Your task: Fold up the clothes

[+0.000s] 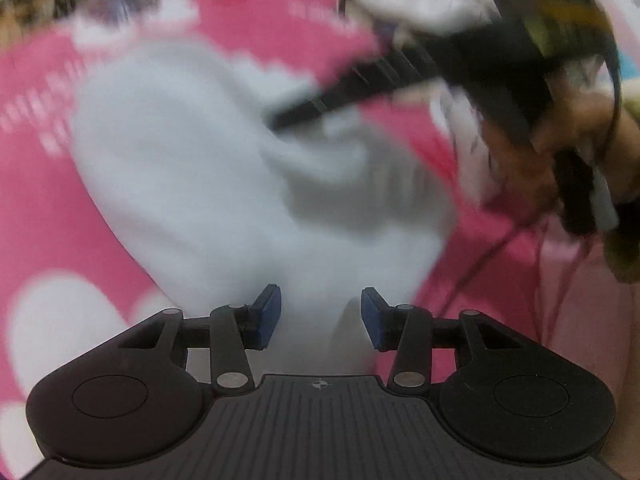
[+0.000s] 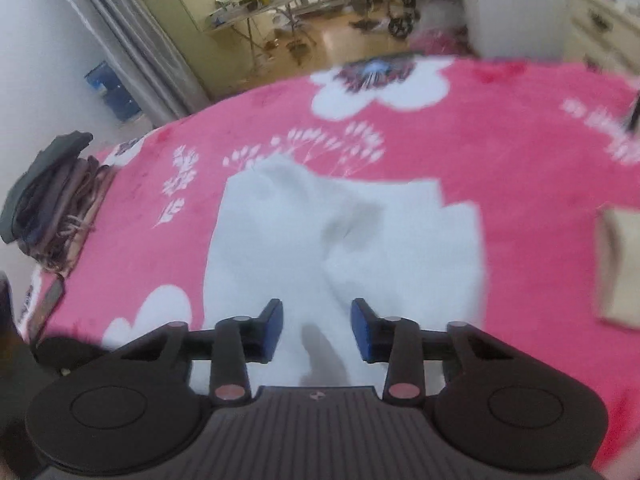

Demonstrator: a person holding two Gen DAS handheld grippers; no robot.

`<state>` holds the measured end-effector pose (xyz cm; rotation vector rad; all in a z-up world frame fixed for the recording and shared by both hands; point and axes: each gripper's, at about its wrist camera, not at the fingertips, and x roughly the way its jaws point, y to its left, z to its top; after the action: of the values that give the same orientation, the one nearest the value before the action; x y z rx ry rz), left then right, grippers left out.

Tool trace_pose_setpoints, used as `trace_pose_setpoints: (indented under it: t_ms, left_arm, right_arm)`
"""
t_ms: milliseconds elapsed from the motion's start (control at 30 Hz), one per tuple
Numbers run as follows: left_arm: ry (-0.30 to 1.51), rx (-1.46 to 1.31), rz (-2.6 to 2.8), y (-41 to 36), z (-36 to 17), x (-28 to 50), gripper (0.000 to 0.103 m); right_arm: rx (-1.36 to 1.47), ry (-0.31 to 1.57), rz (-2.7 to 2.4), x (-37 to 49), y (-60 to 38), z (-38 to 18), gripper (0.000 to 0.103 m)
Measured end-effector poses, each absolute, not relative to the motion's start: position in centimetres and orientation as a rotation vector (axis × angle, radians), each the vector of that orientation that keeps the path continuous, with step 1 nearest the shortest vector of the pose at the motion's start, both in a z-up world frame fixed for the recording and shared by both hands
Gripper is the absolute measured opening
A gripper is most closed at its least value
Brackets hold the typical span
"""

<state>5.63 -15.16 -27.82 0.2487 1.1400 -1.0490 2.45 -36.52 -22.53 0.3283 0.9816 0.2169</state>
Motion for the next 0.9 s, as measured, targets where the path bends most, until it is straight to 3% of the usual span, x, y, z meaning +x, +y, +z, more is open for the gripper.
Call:
trace_pose_setpoints:
  t_ms: [67, 133, 167, 233, 500, 900]
  left_arm:
    - [1.113, 0.300, -1.051, -15.2, -28.5, 4.7, 0.044]
    - [1.079, 0.340, -1.060, -15.1, -28.8, 3.9, 0.044]
    - [1.080, 0.335, -1.061, -15.0, -28.7, 3.9, 0.044]
    - [1.085, 0.324, -1.062, -14.9, -28.7, 4.1, 0.044]
    - [1.102, 0.248, -1.073, -13.8, -27.9, 4.9, 0.044]
    - [0.958, 0.192, -1.065, -13.0, -25.9, 8.0, 0.045]
  right_arm:
    - [0.393, 1.010, 0.160, 3.2, -38.3, -25.1, 0.033]
    - [0.518, 1.038, 0.080, 3.5, -41.4, -27.2, 0.011]
    - [0.611, 1.045, 0.054, 3.5, -43.1, -27.9, 0.009]
    - [0.673, 1.015, 0.028, 2.8, -44.6, -27.2, 0.014]
    - [0.657, 0.950, 0.065, 0.6, -45.9, -22.7, 0.016]
    - [0.576, 1.100, 0.395, 4.5, -39.8, -25.4, 0.018]
